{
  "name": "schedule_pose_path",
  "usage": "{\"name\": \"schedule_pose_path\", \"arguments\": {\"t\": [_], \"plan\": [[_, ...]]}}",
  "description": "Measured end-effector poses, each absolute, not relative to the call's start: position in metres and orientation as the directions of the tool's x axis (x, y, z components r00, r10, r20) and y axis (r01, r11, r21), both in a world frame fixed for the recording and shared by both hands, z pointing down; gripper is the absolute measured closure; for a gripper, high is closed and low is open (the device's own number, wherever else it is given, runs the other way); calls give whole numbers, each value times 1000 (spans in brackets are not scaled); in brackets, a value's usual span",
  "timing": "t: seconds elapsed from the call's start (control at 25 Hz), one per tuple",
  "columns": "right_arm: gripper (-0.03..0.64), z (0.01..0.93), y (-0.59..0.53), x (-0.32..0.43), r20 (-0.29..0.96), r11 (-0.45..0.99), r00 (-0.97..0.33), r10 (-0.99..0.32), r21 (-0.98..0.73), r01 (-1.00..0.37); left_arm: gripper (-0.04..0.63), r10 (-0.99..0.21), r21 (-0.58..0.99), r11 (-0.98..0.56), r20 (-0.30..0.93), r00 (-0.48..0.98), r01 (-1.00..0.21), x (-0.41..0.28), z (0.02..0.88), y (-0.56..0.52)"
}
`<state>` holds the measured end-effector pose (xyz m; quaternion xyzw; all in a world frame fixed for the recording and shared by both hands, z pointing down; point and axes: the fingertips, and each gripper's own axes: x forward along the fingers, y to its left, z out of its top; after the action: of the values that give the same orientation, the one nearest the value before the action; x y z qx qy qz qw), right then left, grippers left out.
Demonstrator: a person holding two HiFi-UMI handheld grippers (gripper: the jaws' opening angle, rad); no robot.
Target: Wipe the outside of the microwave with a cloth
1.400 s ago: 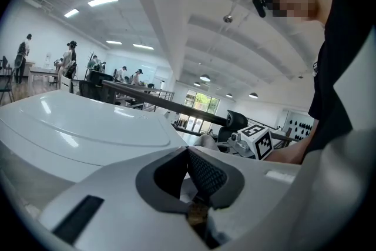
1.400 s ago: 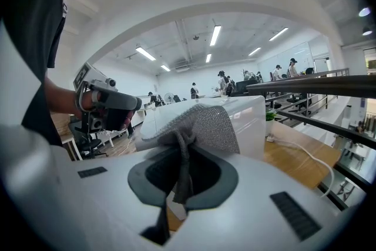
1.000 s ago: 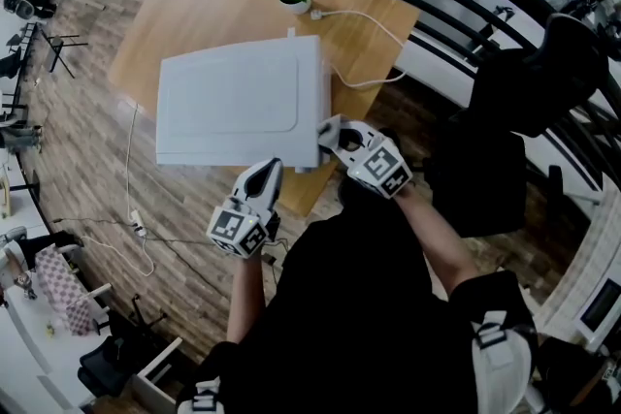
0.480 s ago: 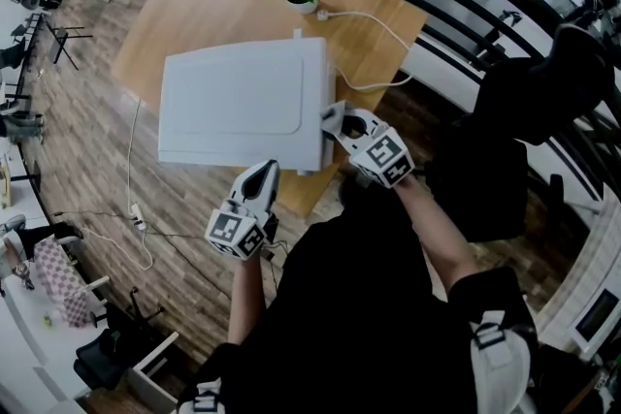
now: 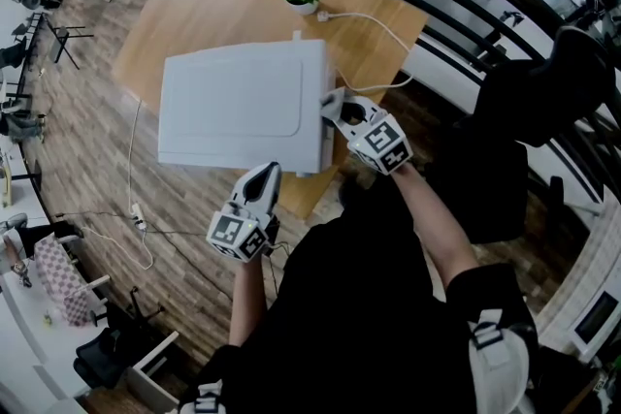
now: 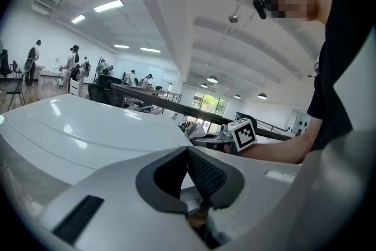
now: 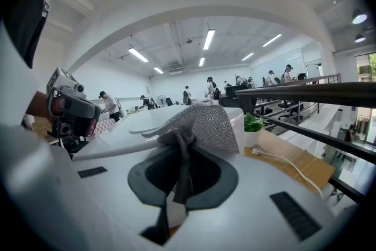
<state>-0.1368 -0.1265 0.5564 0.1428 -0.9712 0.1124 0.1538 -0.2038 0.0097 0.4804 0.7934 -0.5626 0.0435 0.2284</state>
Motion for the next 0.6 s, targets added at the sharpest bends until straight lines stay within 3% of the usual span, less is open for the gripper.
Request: {"name": "schedule_pose_path", "arguments": {"t": [0.6], "plan": [[601,560,-172,-145,332,922,-897,-293,-151,-357,595,-872,313,-245,343,349,-918,-204,481,14]]}}
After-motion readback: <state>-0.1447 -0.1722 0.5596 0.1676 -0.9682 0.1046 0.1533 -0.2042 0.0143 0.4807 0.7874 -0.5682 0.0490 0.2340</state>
